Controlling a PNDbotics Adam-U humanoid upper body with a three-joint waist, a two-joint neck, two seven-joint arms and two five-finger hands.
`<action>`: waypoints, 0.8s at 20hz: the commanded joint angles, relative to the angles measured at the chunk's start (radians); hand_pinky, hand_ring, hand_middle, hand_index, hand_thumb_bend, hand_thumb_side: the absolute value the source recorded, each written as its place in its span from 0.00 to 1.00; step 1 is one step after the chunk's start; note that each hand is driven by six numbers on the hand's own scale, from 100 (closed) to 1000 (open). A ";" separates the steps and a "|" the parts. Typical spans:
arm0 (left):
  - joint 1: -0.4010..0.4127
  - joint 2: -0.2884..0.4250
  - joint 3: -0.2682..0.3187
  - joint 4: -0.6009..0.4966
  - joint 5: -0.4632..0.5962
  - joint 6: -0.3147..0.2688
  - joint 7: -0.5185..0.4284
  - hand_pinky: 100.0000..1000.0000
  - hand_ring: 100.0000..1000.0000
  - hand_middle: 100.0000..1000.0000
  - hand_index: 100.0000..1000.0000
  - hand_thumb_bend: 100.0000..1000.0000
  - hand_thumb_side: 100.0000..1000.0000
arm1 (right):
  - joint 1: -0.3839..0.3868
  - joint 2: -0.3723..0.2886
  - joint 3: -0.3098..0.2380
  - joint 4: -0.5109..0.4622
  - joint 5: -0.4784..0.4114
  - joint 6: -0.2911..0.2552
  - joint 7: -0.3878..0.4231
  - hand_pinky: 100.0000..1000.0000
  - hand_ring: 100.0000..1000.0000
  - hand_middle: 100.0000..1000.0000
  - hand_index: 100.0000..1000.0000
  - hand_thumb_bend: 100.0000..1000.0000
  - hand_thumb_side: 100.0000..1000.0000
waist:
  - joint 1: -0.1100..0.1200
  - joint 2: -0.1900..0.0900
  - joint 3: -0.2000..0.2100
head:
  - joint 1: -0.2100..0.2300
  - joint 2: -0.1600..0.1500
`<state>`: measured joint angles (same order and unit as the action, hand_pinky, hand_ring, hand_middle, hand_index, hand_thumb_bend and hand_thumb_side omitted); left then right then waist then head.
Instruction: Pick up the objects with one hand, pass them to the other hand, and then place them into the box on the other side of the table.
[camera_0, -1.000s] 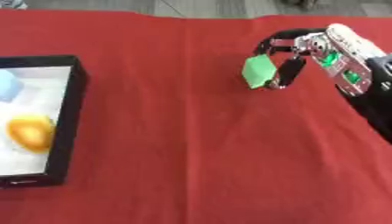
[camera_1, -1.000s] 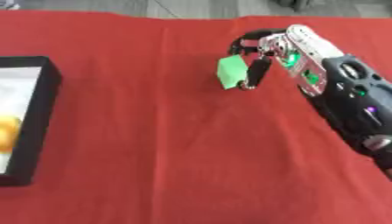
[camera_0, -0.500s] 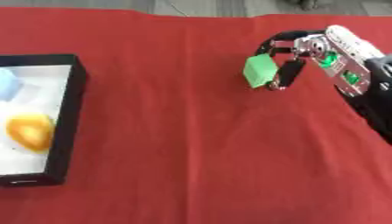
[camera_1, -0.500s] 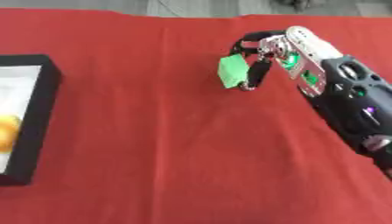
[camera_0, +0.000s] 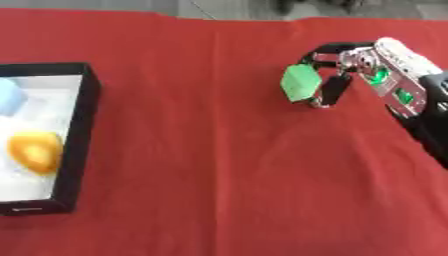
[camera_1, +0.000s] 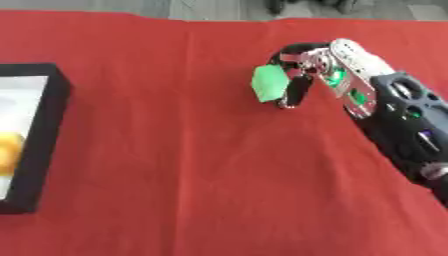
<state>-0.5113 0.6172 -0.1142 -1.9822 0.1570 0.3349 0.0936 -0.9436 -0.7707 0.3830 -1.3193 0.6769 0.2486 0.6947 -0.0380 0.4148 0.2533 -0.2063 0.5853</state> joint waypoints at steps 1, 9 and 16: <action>-0.012 0.015 0.005 -0.018 -0.004 0.000 -0.003 0.86 0.73 0.70 0.73 0.00 0.75 | -0.013 -0.034 -0.009 -0.018 -0.018 0.001 -0.012 0.93 0.88 0.82 0.88 0.22 0.00 | 0.004 -0.018 0.001 | -0.003 -0.009; -0.009 0.015 0.006 -0.018 -0.009 0.005 -0.006 0.86 0.73 0.70 0.73 0.00 0.75 | -0.014 -0.035 -0.009 -0.023 -0.028 0.010 -0.022 0.93 0.87 0.78 0.82 0.14 0.00 | 0.004 -0.021 0.000 | 0.000 -0.005; -0.008 0.015 0.006 -0.018 -0.012 0.004 -0.007 0.86 0.73 0.70 0.73 0.00 0.74 | -0.011 -0.032 -0.014 -0.032 -0.026 0.033 -0.139 0.87 0.75 0.50 0.52 0.00 0.00 | 0.005 -0.024 0.001 | -0.001 -0.004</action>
<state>-0.5110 0.6171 -0.1142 -1.9822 0.1480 0.3405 0.0871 -0.9410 -0.7707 0.3831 -1.3304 0.6498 0.2774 0.5830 -0.0379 0.4147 0.2533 -0.2057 0.5858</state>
